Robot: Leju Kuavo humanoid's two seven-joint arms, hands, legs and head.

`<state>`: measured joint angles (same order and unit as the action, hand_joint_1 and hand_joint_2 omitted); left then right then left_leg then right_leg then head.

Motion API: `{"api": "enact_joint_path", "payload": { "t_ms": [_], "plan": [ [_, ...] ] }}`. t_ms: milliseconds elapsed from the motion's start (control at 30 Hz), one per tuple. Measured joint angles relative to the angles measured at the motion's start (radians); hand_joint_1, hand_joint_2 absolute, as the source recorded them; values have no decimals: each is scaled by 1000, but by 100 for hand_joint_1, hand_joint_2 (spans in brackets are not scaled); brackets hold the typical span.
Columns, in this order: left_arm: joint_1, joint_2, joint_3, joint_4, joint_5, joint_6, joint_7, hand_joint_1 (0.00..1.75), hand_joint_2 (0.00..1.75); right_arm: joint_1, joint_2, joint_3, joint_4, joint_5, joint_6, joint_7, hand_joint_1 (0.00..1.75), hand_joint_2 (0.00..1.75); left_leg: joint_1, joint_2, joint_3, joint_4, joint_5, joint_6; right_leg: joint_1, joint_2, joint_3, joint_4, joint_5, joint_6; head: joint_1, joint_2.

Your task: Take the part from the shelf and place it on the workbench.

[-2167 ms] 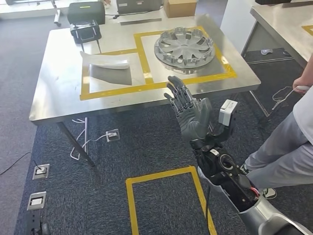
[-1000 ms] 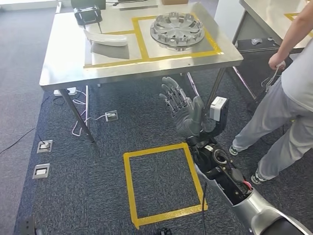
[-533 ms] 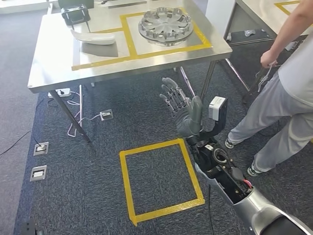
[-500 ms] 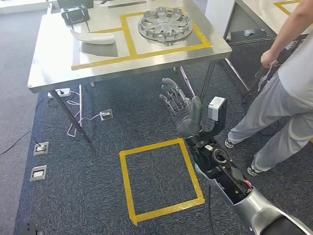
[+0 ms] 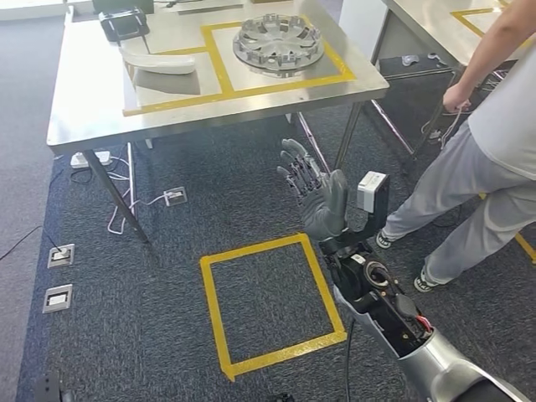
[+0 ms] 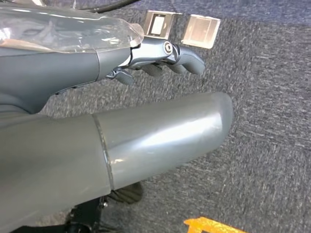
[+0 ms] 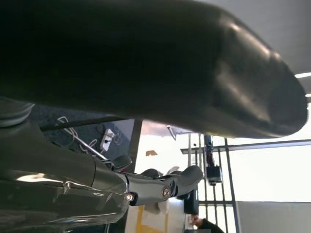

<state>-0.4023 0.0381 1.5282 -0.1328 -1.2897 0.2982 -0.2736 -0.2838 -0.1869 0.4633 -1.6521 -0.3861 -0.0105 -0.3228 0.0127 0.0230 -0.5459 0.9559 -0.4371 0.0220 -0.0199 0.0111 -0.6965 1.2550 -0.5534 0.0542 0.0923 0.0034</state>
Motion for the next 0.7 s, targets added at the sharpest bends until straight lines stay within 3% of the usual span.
{"api": "enact_joint_path", "payload": {
  "t_ms": [33,67,133,167,233,300,367,433,467,500,533,567,600,667,700],
  "plan": [
    [0,0,0,0,-1,-1,0,0,0,5,0,-1,0,1,-3,-1,0,0,-2,7,0,0,0,0,0,-1,4,5,6,-1,1,0],
    [0,0,0,0,-1,-1,0,0,0,9,0,-3,0,1,-5,-2,0,0,-3,14,0,0,0,0,1,-5,28,-34,30,-4,2,0],
    [0,0,0,0,-1,-3,0,0,0,12,0,-5,-3,2,-8,-3,0,0,-6,29,3,1,-1,-2,6,-36,108,-182,90,-13,4,0],
    [0,0,0,0,0,-3,0,0,0,12,0,-6,-5,3,-10,-4,0,0,-9,36,3,2,-2,-5,11,-54,140,-246,108,-19,5,0],
    [0,0,0,0,3,-5,0,0,0,15,0,-9,-10,3,-11,-4,0,0,-13,53,1,3,-2,-12,21,-70,163,-298,112,-29,3,0],
    [0,0,0,0,10,-8,0,0,0,22,0,-11,-13,4,-11,-4,0,0,-14,66,0,5,-4,-21,19,-51,162,-303,118,-40,0,0],
    [-1,0,0,0,17,-10,-1,0,0,26,0,-13,-16,4,-11,-4,0,0,-10,38,-13,40,-32,-34,13,-33,160,-309,127,-51,-4,0],
    [1,2,1,0,25,-13,-4,0,0,28,1,-13,-17,7,-11,-4,0,0,-5,-5,-65,156,-98,-42,11,-14,154,-311,133,-59,-10,0],
    [4,2,1,0,28,-17,-6,0,0,31,1,-13,-18,9,-12,-3,0,0,-5,-14,-98,229,-130,-43,11,-5,151,-310,135,-61,-12,0],
    [7,3,2,0,31,-22,-10,0,0,35,1,-13,-21,12,-13,-2,0,0,-4,-16,-124,283,-147,-44,11,6,149,-310,137,-62,-12,0],
    [11,3,2,0,34,-27,-13,0,0,39,1,-12,-23,15,-14,-1,0,0,-3,-17,-134,302,-143,-45,10,17,148,-310,138,-61,-13,0],
    [14,3,2,0,35,-31,-16,0,0,43,1,-12,-25,17,-17,1,0,0,-2,-18,-123,278,-120,-44,10,29,147,-310,140,-59,-13,0],
    [16,3,2,0,35,-35,-18,0,0,45,1,-12,-28,19,-19,3,0,0,0,-22,-95,219,-83,-42,10,41,147,-309,141,-58,-13,0],
    [16,5,2,0,34,-37,-20,0,0,48,1,-13,-37,23,-22,6,0,0,4,-52,-27,76,-24,-38,11,64,144,-306,142,-50,-14,0],
    [16,5,2,0,32,-38,-21,0,0,50,1,-13,-43,24,-23,7,0,0,5,-64,-7,31,-11,-36,11,74,141,-304,144,-45,-14,0]
  ]
}}
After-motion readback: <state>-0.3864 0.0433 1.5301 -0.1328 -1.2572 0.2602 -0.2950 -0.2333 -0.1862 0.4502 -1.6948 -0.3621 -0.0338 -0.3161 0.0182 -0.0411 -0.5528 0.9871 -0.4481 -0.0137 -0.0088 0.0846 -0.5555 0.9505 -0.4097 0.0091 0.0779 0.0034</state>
